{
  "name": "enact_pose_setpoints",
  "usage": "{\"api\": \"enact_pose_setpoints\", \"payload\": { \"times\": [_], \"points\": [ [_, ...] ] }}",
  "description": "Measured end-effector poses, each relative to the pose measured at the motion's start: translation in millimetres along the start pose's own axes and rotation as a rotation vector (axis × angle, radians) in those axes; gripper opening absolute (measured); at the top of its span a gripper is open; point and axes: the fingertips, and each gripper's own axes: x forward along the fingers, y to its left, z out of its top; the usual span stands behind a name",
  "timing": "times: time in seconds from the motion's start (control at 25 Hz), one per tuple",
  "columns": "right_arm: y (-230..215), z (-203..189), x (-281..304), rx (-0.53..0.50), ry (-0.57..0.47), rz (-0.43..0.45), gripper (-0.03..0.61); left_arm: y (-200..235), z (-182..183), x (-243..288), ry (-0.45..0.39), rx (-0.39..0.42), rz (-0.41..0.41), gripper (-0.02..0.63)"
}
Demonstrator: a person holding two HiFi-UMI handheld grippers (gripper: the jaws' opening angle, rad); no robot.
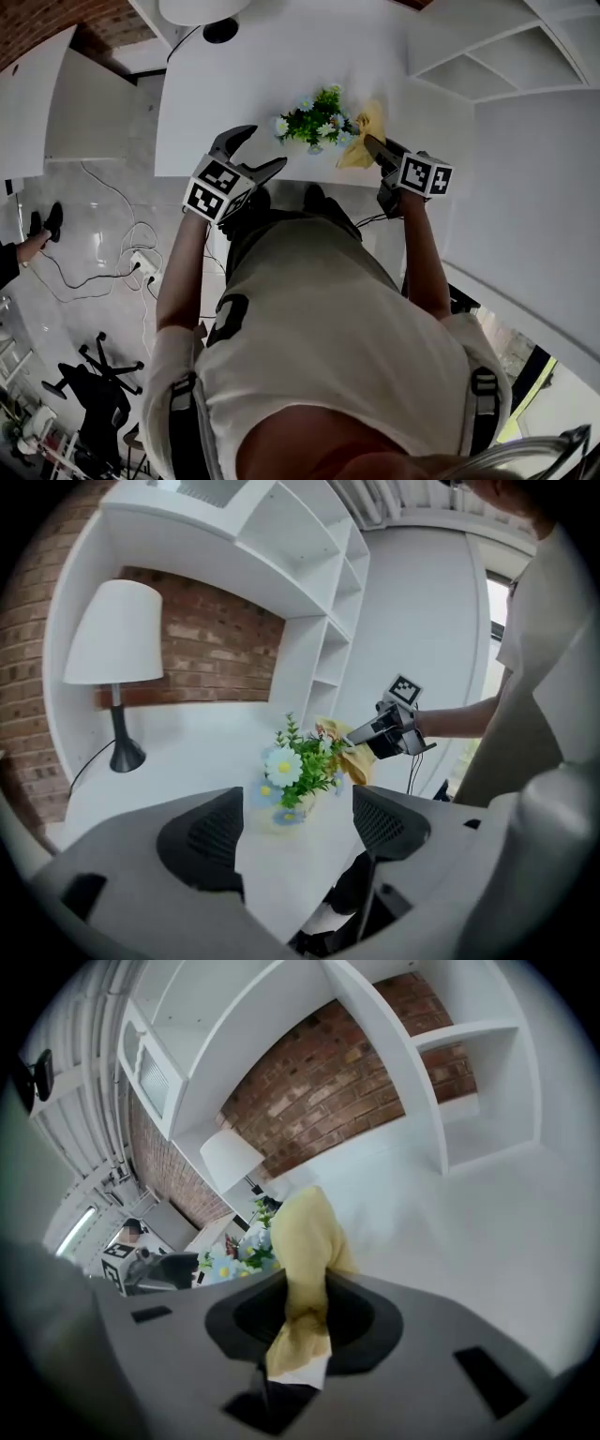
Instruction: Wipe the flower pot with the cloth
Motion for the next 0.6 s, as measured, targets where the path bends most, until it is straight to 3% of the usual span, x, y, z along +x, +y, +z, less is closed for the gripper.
{"api": "enact_pose_setpoints", "payload": {
  "times": [0.2, 0.32, 0.44, 0.6],
  "points": [
    [20.8, 6.1, -8.3, 0.031, -0.038, 0.022, 0.103, -10.0, 9.3, 59.1, 0.14, 0.275, -0.141, 0.364],
    [23.8, 9.1, 1.1, 0.072, -0.045, 0.064, 0.103, -9.8, 5.4, 90.7, 0.207, 0.387, -0.184, 0.362],
    [19.4, 8.0, 10.8, 0.121, -0.048, 0.11, 0.104, -13.9, -7.1, 112.8, 0.267, 0.429, -0.186, 0.362],
    [14.5, 0.1, 25.0, 0.267, -0.068, 0.215, 0.106, -22.1, -18.1, 126.6, 0.293, 0.445, -0.144, 0.362]
  ]
}}
